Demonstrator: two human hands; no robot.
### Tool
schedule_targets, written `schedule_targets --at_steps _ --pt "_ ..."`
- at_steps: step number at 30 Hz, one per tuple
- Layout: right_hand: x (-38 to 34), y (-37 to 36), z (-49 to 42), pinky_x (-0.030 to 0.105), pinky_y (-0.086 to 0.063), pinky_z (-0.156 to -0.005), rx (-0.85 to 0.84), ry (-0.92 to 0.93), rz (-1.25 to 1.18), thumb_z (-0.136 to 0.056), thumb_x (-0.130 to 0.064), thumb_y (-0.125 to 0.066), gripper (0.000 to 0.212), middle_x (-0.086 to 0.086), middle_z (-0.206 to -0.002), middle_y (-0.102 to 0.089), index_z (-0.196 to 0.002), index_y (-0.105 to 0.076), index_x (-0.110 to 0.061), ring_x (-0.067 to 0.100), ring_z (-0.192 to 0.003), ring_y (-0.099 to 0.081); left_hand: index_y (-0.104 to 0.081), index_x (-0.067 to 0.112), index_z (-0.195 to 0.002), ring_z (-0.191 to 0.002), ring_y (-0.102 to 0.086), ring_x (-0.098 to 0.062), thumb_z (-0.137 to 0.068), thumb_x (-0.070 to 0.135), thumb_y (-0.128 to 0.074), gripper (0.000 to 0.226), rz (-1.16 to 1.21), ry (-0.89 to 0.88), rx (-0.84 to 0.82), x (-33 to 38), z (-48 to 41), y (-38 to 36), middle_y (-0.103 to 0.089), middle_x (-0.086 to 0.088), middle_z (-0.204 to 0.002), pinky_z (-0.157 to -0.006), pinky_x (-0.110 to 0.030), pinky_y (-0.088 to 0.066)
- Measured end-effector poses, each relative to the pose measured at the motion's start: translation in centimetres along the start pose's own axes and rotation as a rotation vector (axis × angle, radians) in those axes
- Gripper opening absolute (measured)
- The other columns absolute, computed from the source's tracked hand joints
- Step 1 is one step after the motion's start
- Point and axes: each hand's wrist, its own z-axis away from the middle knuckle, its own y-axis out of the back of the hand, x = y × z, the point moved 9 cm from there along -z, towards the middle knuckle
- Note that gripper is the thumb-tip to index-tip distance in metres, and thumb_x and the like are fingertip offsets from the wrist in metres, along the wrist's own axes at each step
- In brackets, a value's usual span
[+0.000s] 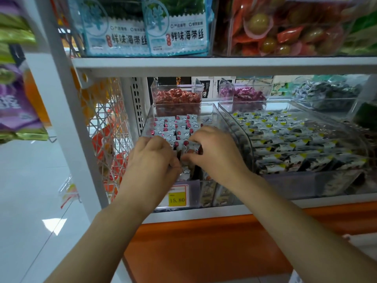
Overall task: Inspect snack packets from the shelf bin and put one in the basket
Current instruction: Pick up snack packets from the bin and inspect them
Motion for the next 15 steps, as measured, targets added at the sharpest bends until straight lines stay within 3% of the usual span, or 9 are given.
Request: schedule_targets --at_steps 4,7,9,12,15 --pt "-0.5 -2.0 0.6 0.033 -0.030 -0.081 -0.205 0.115 0.087 -0.094 -0.033 -0.051 0.021 -0.004 -0.096 -0.063 -0.094 -0.069 -0.022 0.016 -0.095 -0.037 -0.070 0.023 -0.093 -0.108 -0.036 -0.023 -0.081 0.025 -0.068 0.012 0.000 -0.024 -0.073 0.0 -0.1 -0.3 -0.047 0.008 -0.098 -0.085 -0.023 -0.024" --pt "-0.4 -3.4 1.1 0.031 -0.022 -0.081 -0.347 0.130 0.078 -0.095 -0.017 -0.044 0.031 -0.002 -0.103 -0.060 -0.115 -0.065 -0.027 0.018 -0.103 -0.036 -0.067 0.026 -0.105 -0.106 -0.034 -0.018 -0.083 0.024 -0.066 0.022 -0.004 -0.012 -0.071 -0.7 -0.2 0.3 -0.046 0.008 -0.102 -0.073 -0.017 -0.016" --pt "0.3 -2.9 0.6 0.031 -0.026 -0.084 -0.340 0.072 -0.013 -0.093 -0.013 -0.044 0.036 0.001 -0.105 -0.055 -0.120 -0.062 -0.029 0.020 -0.106 -0.039 -0.067 0.026 -0.104 -0.107 -0.033 -0.018 -0.084 0.019 -0.063 0.022 -0.012 0.010 -0.021 -1.1 -0.3 1.2 -0.051 0.004 -0.109 -0.070 -0.017 -0.015" --pt "1.2 -1.8 -0.3 0.031 -0.036 -0.084 -0.272 0.026 -0.129 -0.090 -0.005 -0.045 0.039 -0.002 -0.106 -0.057 -0.114 -0.066 -0.028 0.015 -0.107 -0.041 -0.066 0.026 -0.108 -0.116 -0.032 -0.020 -0.086 0.013 -0.059 0.027 -0.009 0.045 0.004 -1.6 -0.5 1.7 -0.052 0.002 -0.119 -0.082 -0.021 -0.018" --pt "1.9 -1.0 -1.2 0.026 -0.034 -0.078 -0.196 0.011 -0.155 -0.091 -0.005 -0.048 0.033 -0.005 -0.104 -0.066 -0.106 -0.069 -0.025 0.006 -0.097 -0.037 -0.065 0.025 -0.110 -0.119 -0.032 -0.020 -0.087 0.009 -0.057 0.030 0.009 0.059 -0.001 -1.7 -0.5 1.6 -0.052 0.001 -0.123 -0.087 -0.021 -0.017"
